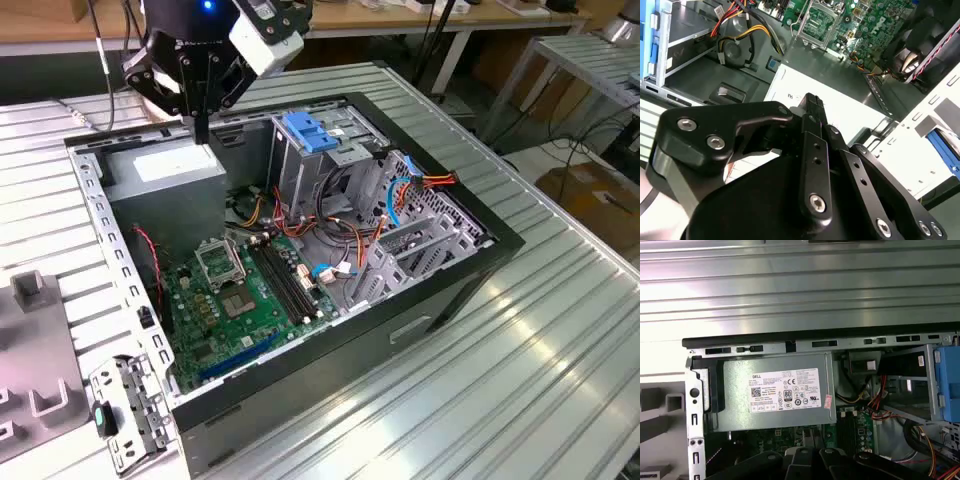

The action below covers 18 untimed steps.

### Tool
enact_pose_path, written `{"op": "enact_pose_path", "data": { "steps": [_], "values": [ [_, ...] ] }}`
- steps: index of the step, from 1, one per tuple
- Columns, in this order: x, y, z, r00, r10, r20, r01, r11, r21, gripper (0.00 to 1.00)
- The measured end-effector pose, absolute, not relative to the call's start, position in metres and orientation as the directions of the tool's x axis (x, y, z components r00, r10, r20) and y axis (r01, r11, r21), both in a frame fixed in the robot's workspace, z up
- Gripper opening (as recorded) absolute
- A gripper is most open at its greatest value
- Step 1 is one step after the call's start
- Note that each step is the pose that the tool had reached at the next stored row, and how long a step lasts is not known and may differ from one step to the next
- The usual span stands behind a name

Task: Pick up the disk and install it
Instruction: 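Reach for the disk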

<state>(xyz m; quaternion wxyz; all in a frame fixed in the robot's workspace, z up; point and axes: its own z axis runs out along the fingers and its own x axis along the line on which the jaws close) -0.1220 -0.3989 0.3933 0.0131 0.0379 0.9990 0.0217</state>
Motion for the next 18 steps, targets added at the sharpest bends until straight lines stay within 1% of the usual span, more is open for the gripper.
{"op": "enact_pose_path", "data": {
  "steps": [18],
  "values": [
    [-0.1313,-0.3989,0.3933,-0.997,0.076,-0.024,0.075,0.996,0.044,0.11]
  ]
}}
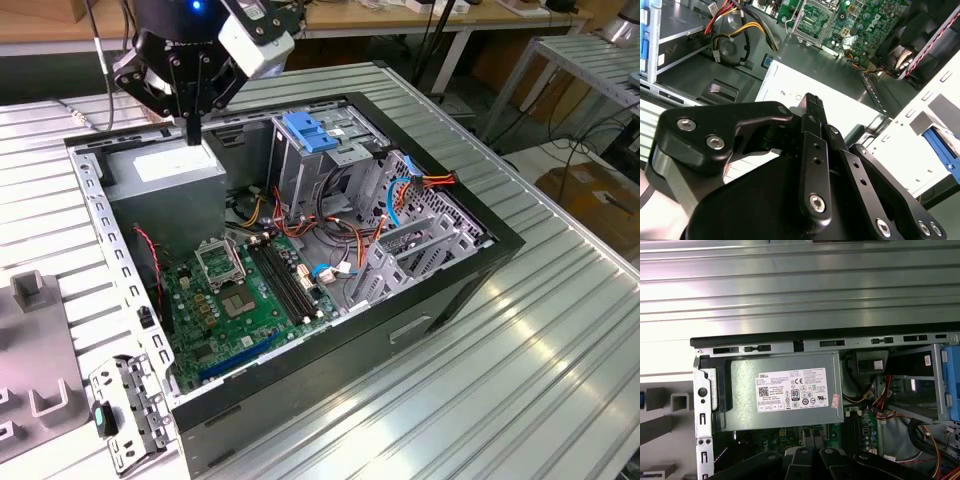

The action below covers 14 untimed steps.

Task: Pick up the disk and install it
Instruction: 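Reach for the disk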

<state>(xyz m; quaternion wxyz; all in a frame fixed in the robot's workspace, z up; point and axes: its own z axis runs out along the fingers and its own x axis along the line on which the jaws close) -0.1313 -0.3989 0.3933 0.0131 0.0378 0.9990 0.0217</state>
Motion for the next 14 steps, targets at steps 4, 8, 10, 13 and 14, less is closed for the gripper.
{"op": "enact_pose_path", "data": {
  "steps": [4,8,10,13,14],
  "values": [
    [-0.137,-0.399,0.393,-0.997,0.076,-0.024,0.075,0.996,0.044,0.11],
    [-0.143,-0.399,0.393,-0.997,0.076,-0.024,0.075,0.996,0.044,0.11],
    [-0.145,-0.399,0.393,-0.997,0.076,-0.024,0.075,0.996,0.044,0.11],
    [-0.149,-0.399,0.393,-0.997,0.076,-0.024,0.075,0.996,0.044,0.11],
    [-0.150,-0.399,0.393,-0.997,0.076,-0.024,0.075,0.996,0.044,0.11]
  ]
}}
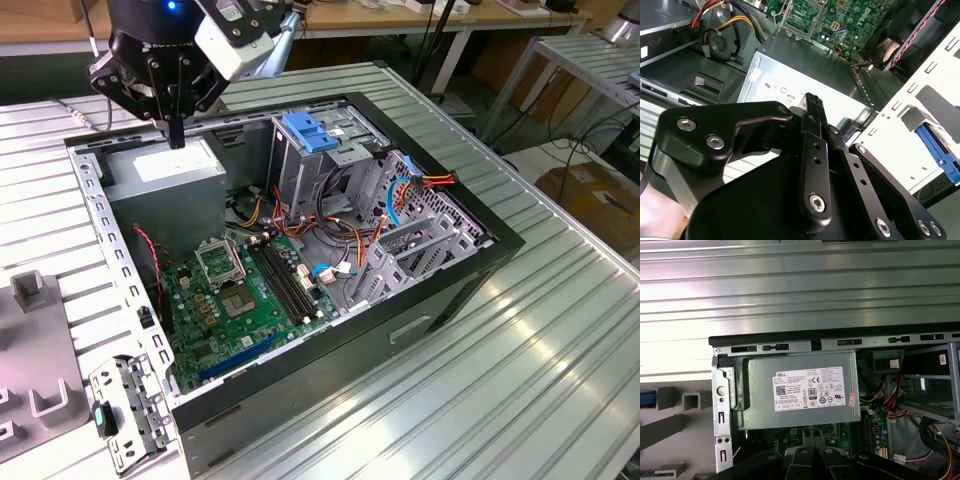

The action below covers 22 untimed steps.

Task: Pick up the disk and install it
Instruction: 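Reach for the disk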

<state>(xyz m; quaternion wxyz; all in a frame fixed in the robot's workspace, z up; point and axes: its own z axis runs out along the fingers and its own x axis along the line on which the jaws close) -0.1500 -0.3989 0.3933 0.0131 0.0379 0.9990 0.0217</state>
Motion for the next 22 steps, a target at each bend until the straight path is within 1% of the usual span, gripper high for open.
{"op": "enact_pose_path", "data": {
  "steps": [22],
  "values": [
    [-0.165,-0.399,0.393,-0.997,0.076,-0.024,0.075,0.996,0.044,0.11]
  ]
}}
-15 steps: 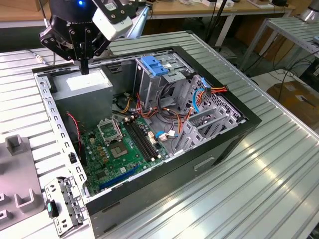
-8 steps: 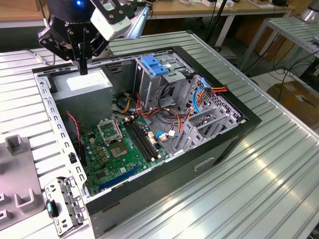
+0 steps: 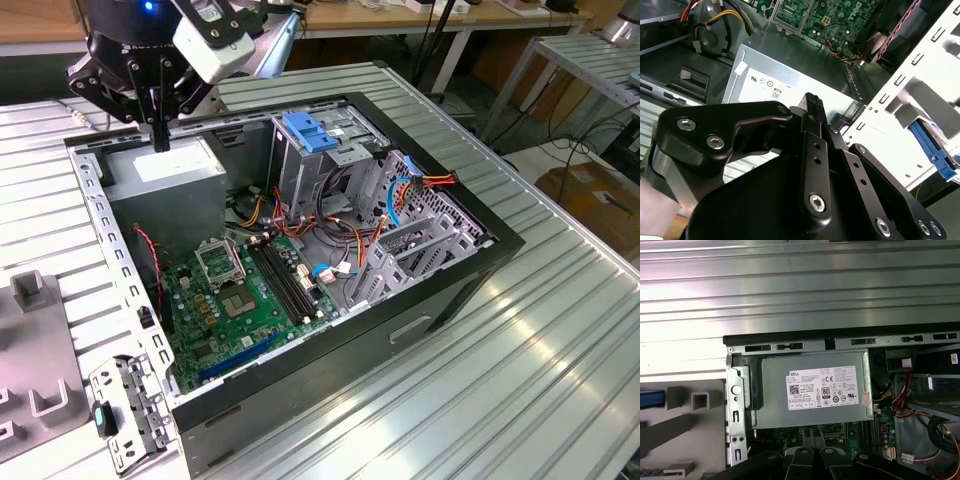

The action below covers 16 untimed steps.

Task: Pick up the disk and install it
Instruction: 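Reach for the disk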

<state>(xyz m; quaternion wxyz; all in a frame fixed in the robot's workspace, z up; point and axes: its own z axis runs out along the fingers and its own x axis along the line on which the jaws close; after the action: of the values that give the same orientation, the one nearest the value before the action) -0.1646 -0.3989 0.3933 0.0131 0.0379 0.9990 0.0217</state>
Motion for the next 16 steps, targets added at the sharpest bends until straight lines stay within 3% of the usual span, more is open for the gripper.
{"op": "enact_pose_path", "data": {
  "steps": [16],
  "values": [
    [-0.194,-0.388,0.393,-0.997,0.076,-0.024,0.075,0.996,0.044,0.11]
  ]
}}
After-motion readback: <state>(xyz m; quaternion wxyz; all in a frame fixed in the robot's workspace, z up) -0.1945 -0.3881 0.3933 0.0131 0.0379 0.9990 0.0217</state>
